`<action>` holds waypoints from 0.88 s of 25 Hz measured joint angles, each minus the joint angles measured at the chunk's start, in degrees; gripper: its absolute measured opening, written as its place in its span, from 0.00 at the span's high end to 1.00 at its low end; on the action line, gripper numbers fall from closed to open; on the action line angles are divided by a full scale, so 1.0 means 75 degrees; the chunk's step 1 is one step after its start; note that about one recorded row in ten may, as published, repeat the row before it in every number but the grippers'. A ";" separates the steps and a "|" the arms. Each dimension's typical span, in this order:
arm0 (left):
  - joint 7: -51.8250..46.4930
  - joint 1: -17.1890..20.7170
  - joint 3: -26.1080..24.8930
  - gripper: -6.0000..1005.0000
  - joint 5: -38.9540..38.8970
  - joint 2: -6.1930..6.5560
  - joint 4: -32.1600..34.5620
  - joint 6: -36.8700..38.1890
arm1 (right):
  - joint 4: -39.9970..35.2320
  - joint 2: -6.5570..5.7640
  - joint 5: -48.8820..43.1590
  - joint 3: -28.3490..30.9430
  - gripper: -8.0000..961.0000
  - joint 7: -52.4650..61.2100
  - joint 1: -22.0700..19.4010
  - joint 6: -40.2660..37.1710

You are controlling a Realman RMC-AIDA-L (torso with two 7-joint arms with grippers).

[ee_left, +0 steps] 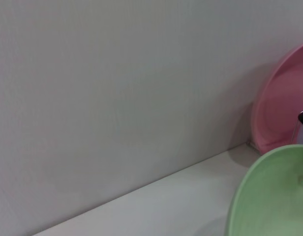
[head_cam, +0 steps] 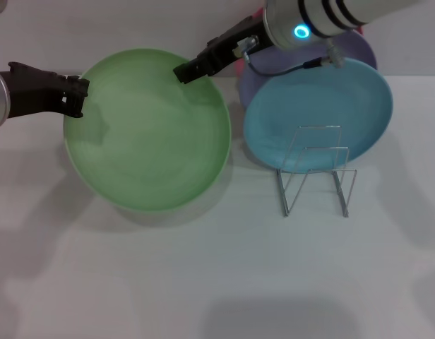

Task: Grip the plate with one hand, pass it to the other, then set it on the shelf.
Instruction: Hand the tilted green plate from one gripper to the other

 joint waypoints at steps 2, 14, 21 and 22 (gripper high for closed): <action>0.0001 0.0003 0.0000 0.96 -0.0001 0.0002 0.0001 0.0000 | -0.0097 0.0012 0.0068 -0.0081 0.17 -0.0038 0.0006 -0.0096; 0.0007 0.0040 0.0075 0.96 -0.0014 0.0004 0.0044 -0.0011 | -0.0451 0.0004 0.0481 0.0036 0.35 -0.0436 -0.0051 -0.0433; 0.0012 0.0039 0.0094 0.96 -0.0122 0.0004 0.0048 -0.0008 | -0.0738 0.0011 0.0841 0.0037 0.49 -0.0788 -0.0064 -0.0461; 0.0059 0.0039 0.0093 0.96 -0.0198 0.0005 0.0047 -0.0002 | -0.0786 0.0008 0.0897 0.0035 0.52 -0.0845 -0.0064 -0.0461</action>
